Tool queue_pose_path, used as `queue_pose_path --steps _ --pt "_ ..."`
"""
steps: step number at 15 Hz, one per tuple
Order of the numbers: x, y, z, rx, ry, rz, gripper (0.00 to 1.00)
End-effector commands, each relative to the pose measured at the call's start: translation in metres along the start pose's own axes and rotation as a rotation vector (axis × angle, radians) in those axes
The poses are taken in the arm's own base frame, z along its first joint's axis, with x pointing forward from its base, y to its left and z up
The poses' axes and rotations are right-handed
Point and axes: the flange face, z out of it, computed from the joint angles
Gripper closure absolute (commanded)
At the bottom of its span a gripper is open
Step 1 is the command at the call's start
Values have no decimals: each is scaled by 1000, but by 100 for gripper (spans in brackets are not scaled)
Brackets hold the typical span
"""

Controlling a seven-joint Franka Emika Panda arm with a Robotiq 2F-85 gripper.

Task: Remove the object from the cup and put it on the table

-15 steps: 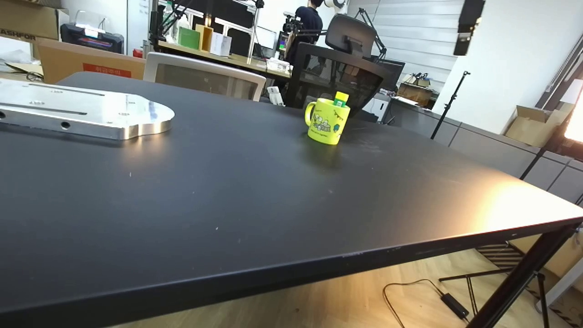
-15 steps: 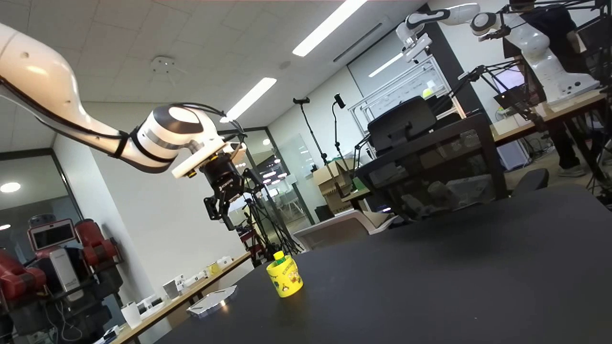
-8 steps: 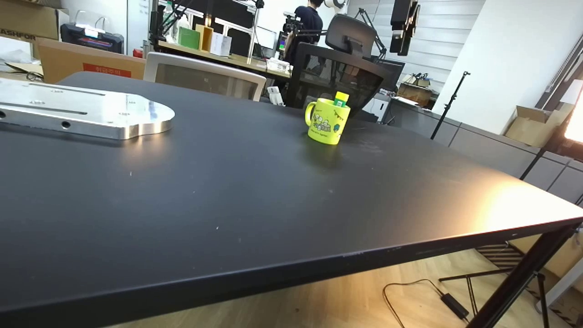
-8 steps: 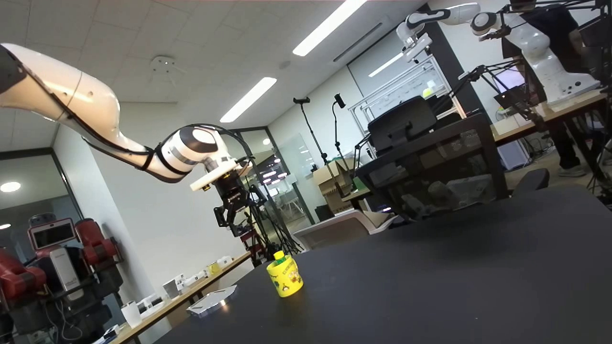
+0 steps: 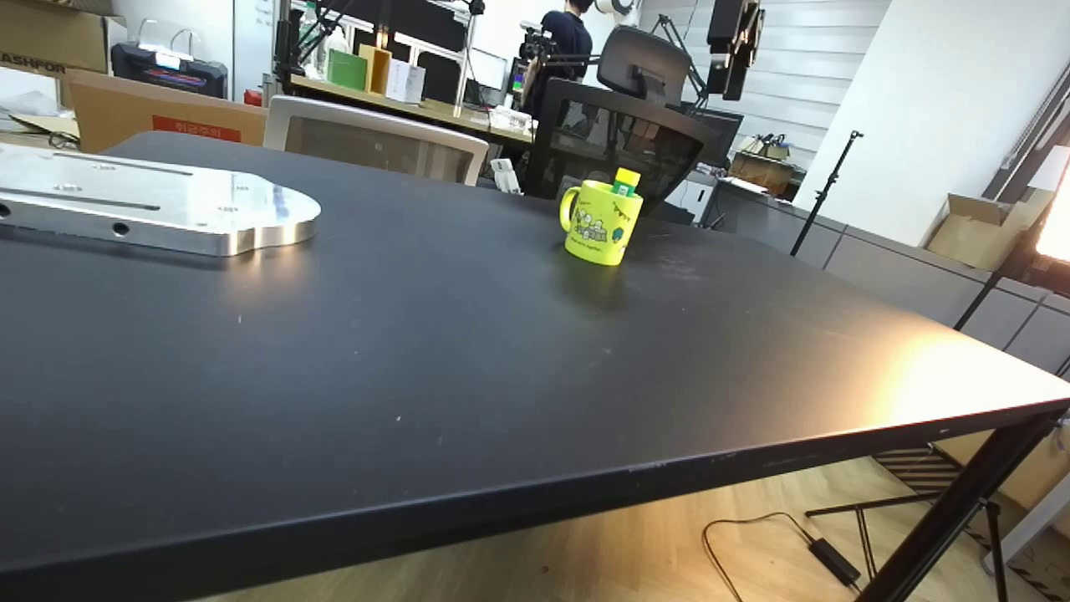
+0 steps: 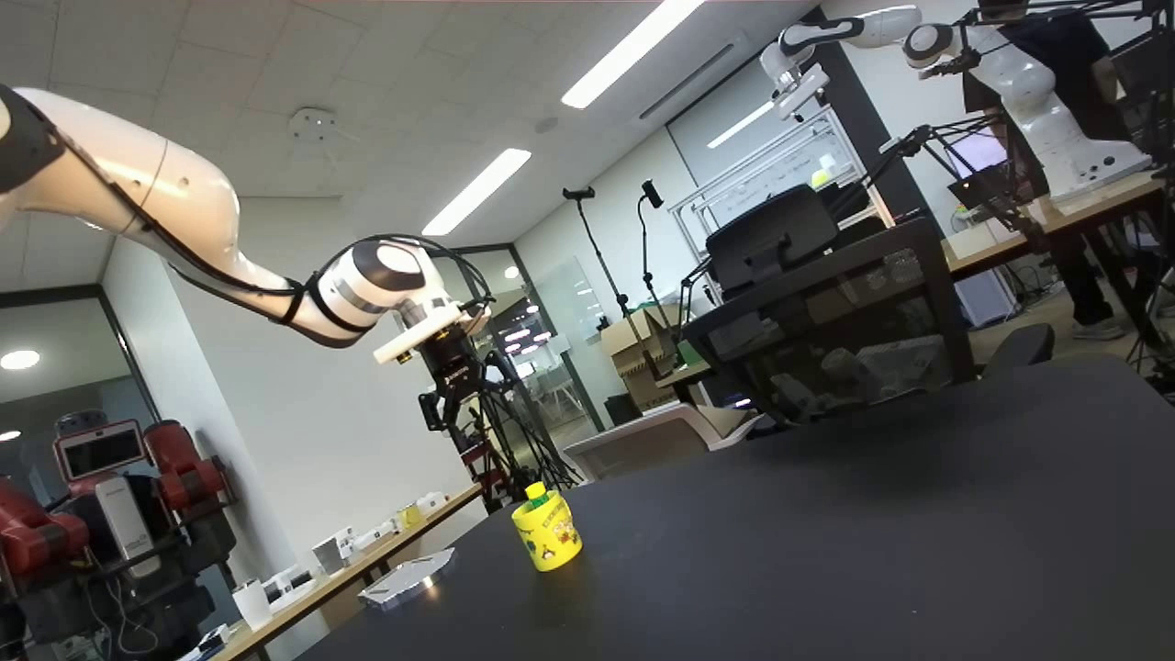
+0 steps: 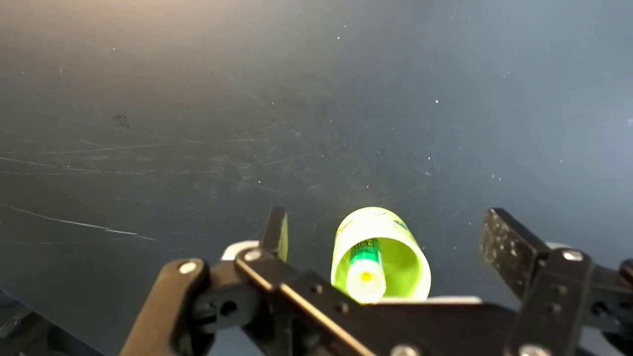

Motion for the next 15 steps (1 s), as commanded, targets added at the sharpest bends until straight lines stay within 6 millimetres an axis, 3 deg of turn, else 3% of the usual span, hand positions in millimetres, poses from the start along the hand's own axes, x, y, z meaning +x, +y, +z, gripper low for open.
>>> queue_pose_path --steps 1,6,10,15 --pt "34 21 -6 50 17 79 0" --pt "72 28 -10 47 91 74 0" --pt "91 18 23 37 112 57 0" --pt "96 11 68 49 142 41 0"
